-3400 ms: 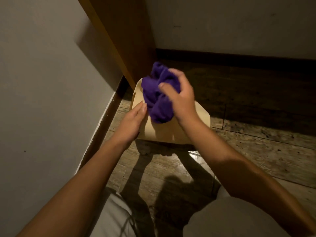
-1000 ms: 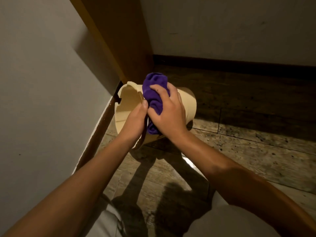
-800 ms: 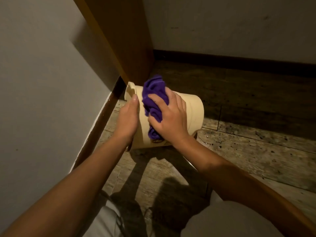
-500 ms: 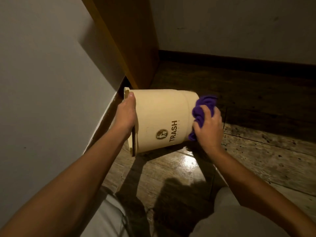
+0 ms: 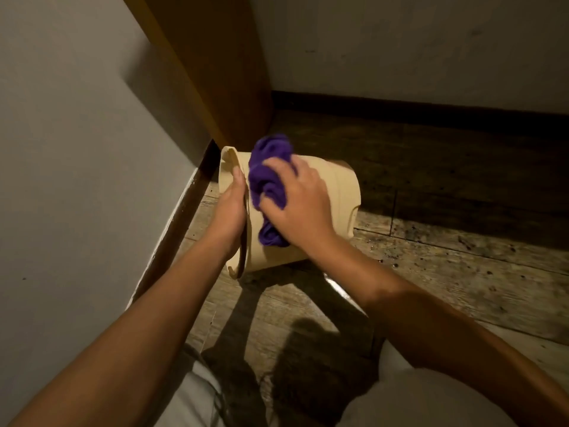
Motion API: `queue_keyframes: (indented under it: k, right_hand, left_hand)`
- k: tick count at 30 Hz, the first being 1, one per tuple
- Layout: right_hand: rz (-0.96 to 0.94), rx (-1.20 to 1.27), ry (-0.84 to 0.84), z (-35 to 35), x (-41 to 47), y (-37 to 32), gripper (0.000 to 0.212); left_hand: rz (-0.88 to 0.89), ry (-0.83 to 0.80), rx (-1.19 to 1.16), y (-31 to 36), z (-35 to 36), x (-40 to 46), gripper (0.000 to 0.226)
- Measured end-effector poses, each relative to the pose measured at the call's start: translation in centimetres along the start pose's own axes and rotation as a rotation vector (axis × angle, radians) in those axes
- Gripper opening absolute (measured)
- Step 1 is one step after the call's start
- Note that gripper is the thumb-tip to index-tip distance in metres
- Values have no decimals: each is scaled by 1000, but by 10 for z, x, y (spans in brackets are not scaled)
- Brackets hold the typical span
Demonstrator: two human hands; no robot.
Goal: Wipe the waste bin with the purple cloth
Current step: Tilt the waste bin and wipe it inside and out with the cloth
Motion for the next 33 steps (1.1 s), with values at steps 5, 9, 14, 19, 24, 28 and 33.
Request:
queue_keyframes:
  k: [5, 9, 14, 19, 24, 28, 33]
  right_hand:
    - [-18, -245, -68, 12, -28, 47, 63]
    - [296, -213, 42, -20, -57, 113, 60]
    - [570, -156, 162, -48, -64, 159, 62]
    - [494, 39, 292, -70, -39, 146, 58]
    - [416, -128, 120, -40, -31, 128, 64]
    - [528, -199, 82, -30, -81, 147, 69]
    - [528, -278, 69, -20, -106, 150, 72]
  left_hand:
    - [-101, 103, -22, -11, -13, 7, 61]
    - [-129, 164, -14, -17, -17, 6, 63]
    - [-84, 165, 26, -6, -12, 7, 65]
    - [-41, 173, 42, -4, -12, 9, 55]
    - [-61, 220, 69, -7, -9, 8, 57]
    - [-123, 191, 15, -13, -13, 14, 45]
    - [-124, 204, 59, -14, -15, 18, 60]
Point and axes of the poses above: each hand's wrist, its own x-axis towards the middle knuckle, its own z-axis out of the palm, y = z × x, the point moved 5 cm from there along x, towards the middle knuckle, and after that the axes turned 15 degrees about x, right-handed, at the moved point
